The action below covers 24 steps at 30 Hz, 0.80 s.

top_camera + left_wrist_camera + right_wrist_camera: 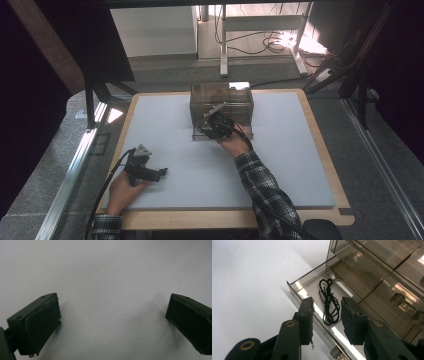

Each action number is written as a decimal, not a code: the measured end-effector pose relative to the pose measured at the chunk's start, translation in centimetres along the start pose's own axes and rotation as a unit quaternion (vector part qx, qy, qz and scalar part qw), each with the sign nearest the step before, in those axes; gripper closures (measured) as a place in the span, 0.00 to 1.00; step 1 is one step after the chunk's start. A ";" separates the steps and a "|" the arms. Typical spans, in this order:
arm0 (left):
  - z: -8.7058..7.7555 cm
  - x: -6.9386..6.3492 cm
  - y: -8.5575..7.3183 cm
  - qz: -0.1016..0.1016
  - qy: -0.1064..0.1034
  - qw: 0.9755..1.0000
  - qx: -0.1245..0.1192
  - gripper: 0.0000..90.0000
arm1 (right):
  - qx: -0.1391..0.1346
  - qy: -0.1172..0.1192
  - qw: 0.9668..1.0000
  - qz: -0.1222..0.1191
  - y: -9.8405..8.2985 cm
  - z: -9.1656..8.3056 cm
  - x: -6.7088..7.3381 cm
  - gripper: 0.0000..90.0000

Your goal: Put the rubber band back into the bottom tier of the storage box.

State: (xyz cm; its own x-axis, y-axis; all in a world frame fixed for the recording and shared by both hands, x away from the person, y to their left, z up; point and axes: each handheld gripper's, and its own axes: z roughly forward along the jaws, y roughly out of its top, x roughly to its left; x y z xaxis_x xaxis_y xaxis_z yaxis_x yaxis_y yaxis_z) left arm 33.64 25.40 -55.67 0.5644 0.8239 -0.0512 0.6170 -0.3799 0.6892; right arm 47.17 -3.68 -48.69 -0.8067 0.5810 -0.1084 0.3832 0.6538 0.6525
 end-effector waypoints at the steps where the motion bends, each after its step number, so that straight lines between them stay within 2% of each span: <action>1: 0.0 0.0 0.0 0.000 0.000 1.000 0.000 0.00 | 0.000 0.000 1.000 0.000 0.0 0.0 0.0 0.67; 24: 0.0 0.0 0.0 -0.001 0.000 1.000 -0.001 0.00 | 0.009 0.000 1.000 -0.012 -1.2 -1.1 0.3 0.54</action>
State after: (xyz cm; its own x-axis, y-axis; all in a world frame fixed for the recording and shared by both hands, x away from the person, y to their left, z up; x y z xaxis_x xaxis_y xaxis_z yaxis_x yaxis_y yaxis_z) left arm 33.63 25.39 -55.67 0.5641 0.8240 -0.0527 0.6172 -0.3784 0.6899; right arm 45.94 -4.83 -48.66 -0.8155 0.5653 -0.1243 0.3715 0.6758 0.6366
